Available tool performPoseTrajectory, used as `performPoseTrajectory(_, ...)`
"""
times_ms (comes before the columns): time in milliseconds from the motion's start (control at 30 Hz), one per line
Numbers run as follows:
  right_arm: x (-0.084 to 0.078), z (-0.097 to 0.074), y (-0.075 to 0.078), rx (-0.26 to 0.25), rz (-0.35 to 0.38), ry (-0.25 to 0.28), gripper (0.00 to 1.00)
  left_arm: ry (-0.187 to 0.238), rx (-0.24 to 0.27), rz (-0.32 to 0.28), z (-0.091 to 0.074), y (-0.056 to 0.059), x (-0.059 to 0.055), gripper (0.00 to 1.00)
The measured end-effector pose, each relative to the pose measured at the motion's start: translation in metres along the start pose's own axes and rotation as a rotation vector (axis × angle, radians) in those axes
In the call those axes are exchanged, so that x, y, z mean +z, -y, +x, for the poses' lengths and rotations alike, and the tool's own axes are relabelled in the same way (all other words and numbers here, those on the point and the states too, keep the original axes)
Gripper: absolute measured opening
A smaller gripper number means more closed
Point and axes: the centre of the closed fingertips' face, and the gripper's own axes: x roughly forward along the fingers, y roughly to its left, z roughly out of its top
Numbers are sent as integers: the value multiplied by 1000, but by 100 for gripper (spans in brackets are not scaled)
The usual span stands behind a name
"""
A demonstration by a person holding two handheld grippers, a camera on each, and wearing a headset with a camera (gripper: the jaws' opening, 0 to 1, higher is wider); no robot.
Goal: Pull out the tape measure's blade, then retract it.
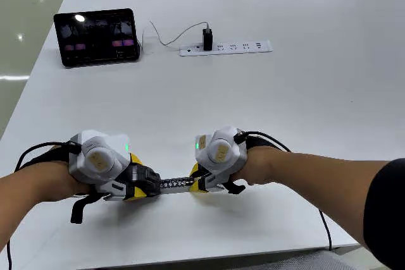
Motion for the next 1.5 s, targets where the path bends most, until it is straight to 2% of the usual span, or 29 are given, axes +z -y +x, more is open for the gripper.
performPoseTrajectory(767,-12,-9,-1,-6,5,-5,10,-1,-6,7,0,1,1,32)
performPoseTrajectory(1500,-31,-28,-1,-12,22,-1,10,-5,-6,4,0,1,2,32)
